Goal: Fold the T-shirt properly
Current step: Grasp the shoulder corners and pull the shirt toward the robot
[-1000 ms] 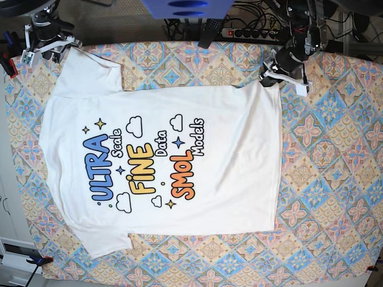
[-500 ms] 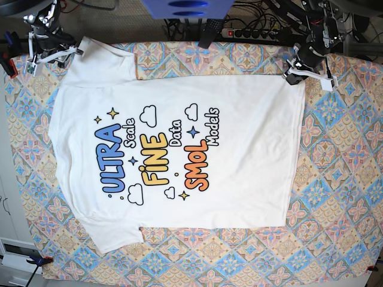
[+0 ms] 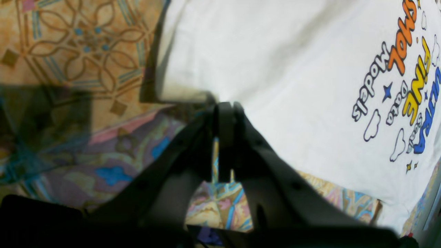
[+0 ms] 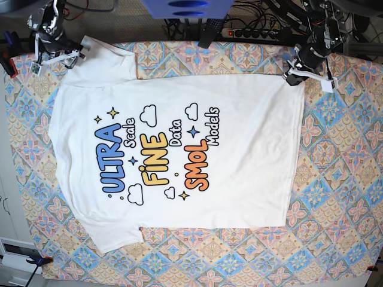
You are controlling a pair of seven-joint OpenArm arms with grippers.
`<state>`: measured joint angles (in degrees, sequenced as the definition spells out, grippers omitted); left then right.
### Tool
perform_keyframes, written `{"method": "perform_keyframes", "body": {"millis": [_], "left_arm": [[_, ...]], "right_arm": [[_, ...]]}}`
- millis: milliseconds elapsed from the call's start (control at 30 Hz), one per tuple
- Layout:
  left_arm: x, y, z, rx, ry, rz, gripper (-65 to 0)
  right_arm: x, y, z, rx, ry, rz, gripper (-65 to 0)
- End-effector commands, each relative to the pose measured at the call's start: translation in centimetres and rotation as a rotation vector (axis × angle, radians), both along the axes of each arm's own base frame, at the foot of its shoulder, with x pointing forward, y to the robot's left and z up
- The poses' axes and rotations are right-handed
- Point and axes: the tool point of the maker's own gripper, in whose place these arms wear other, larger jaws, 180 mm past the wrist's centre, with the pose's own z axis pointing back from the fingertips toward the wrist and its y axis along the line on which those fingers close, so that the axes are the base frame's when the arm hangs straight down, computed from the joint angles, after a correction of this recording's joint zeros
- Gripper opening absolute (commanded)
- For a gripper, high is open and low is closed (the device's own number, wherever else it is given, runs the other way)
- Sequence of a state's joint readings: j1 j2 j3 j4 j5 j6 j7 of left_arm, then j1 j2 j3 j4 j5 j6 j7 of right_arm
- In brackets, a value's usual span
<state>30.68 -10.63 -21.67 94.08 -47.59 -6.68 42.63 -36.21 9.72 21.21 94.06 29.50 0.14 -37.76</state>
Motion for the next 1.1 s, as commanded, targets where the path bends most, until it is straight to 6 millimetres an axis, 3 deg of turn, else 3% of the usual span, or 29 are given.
{"method": "perform_keyframes", "body": {"millis": [0, 300, 433, 933, 1067], "left_arm": [[0.4, 0.4, 0.7, 0.009, -0.025, -0.003, -65.0], [0.3, 0.4, 0.6, 0.010, -0.023, -0.003, -65.0], [0.3, 0.4, 0.6, 0.011, -0.023, -0.003, -65.0], [0.3, 0.4, 0.6, 0.010, -0.023, -0.002, -65.0], [0.3, 0.4, 0.6, 0.010, -0.023, -0.002, -65.0]], "right_arm": [[-0.3, -0.6, 0.2, -0.015, 0.000, 0.002, -29.9], [-1.4, 0.9, -1.6, 0.125, -0.002, -0.048, -29.8], [-0.7, 2.6, -1.4, 0.205, -0.050, 0.017, -29.9], [-0.8, 4.5, -1.3, 0.287, -0.031, 0.068, -30.1], [-0.6, 6.4, -0.8, 0.341, -0.052, 0.212, -36.5]]}}
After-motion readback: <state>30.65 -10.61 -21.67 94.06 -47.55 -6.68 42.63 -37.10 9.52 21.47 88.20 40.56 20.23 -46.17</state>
